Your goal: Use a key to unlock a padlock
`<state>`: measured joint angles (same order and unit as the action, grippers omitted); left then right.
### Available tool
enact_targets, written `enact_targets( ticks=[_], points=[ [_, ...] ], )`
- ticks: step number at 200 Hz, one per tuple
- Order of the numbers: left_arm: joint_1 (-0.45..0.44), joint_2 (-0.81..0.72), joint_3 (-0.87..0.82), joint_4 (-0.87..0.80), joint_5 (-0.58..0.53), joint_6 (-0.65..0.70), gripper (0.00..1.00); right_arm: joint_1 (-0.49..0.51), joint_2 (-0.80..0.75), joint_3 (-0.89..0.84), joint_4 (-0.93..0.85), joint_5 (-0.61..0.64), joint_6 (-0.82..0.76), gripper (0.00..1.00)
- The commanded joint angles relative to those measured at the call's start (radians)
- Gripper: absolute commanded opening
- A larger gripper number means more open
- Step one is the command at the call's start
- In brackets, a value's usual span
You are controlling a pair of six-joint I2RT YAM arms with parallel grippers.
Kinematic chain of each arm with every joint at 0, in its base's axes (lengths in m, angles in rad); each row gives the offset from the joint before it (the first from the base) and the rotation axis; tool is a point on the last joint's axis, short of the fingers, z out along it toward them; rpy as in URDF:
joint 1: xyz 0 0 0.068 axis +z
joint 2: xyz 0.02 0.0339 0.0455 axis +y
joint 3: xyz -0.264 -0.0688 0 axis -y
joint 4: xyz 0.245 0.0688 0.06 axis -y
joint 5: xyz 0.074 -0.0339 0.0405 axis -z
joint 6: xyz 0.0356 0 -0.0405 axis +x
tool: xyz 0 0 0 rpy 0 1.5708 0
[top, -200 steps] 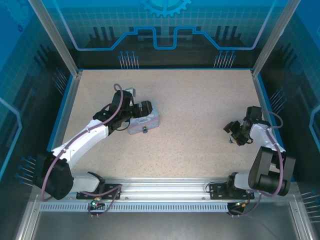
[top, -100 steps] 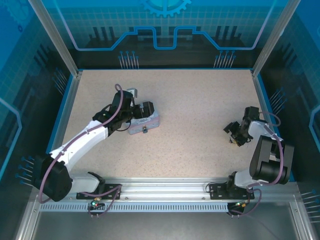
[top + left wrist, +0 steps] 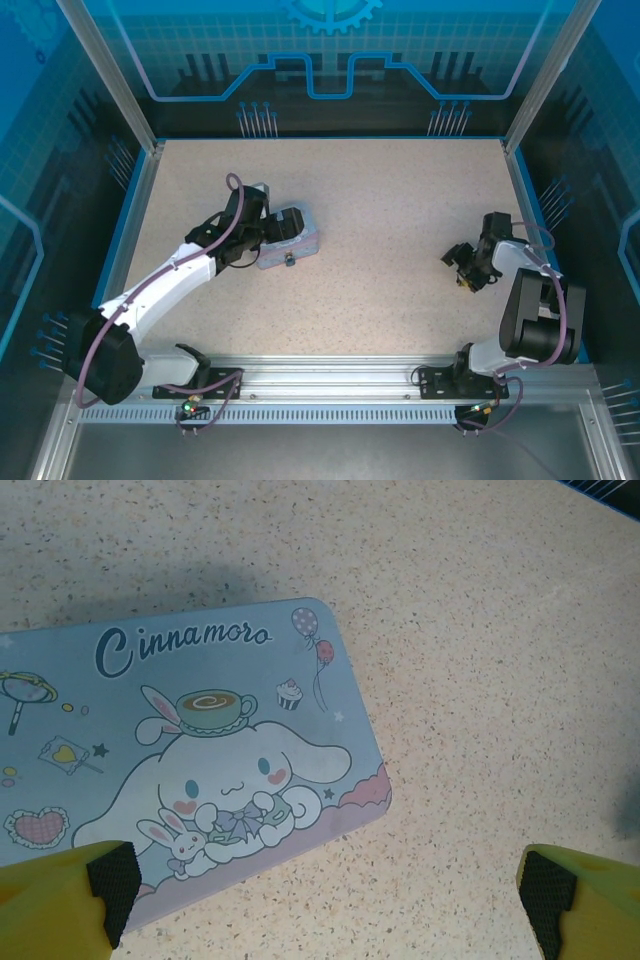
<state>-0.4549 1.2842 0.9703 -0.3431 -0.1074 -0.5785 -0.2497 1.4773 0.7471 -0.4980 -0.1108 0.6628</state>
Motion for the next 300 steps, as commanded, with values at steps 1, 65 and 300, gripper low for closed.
enact_targets(
  ticks=[1,65,300],
  points=[
    [-0.005,-0.007,-0.01,-0.031,-0.052,-0.026,0.99,0.035,-0.022,-0.009,-0.017,-0.018,0.022,0.67],
    [0.068,0.047,0.007,-0.04,0.001,-0.029,0.99,0.139,-0.06,-0.07,-0.004,-0.031,0.077,0.67],
    [0.06,0.442,0.058,0.239,0.076,-0.088,0.99,0.506,-0.179,0.018,-0.114,0.131,0.122,0.63]
  ],
)
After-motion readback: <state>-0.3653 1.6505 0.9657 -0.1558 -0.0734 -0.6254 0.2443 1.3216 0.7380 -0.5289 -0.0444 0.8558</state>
